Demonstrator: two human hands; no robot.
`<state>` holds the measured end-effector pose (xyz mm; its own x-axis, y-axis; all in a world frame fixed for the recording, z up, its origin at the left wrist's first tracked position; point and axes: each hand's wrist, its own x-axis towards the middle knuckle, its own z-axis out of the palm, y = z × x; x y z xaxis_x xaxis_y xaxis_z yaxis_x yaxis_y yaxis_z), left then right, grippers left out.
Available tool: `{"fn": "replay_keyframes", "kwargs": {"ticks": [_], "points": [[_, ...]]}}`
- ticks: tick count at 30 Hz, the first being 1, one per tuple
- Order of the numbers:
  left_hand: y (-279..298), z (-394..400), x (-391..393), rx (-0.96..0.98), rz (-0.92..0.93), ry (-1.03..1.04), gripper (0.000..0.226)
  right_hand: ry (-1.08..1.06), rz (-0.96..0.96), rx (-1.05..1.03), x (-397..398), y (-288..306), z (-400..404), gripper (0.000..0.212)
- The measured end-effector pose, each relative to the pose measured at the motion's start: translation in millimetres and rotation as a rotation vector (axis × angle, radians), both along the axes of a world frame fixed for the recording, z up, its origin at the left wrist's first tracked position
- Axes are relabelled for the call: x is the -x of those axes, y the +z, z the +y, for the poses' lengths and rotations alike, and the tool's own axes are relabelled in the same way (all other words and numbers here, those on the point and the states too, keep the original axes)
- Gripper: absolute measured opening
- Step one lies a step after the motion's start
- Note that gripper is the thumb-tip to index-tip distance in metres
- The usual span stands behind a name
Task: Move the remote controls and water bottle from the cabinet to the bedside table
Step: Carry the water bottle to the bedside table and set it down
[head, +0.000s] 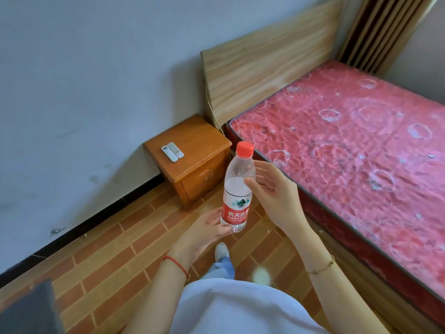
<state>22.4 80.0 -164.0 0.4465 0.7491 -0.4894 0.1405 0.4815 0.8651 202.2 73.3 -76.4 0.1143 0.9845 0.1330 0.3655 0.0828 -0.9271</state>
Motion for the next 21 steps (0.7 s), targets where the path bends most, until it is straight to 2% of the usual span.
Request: {"fn": "replay_keyframes", "kwargs": {"ticks": [3, 6, 8, 11, 15, 21], "points": [[-1.6, 72.9, 0.1, -0.029, 0.015, -0.003, 0.054, 0.033, 0.01, 0.001, 1.6, 3.9, 75.2, 0.037], [1.1, 128.4, 1.3, -0.091, 0.083, -0.026, 0.039, 0.065, 0.01, -0.002, 3.8, 6.9, 134.6, 0.038], [1.4, 159.2, 2.6, -0.106, 0.131, -0.013, 0.037, 0.077, 0.011, 0.003, 4.6, 6.4, 167.3, 0.039], [-3.8, 204.9, 5.7, -0.09, 0.182, 0.016, 0.046, 0.105, 0.017, 0.023, 3.9, 5.7, 216.5, 0.04], [-5.6, 258.5, 2.6, -0.008, 0.124, 0.085, 0.04, 0.165, -0.027, 0.039, 1.4, 4.8, 280.4, 0.044], [-18.1, 336.0, -3.9, 0.0, 0.124, 0.179, 0.057, 0.281, -0.073, 0.091, -0.3, -1.2, 377.0, 0.046]]}}
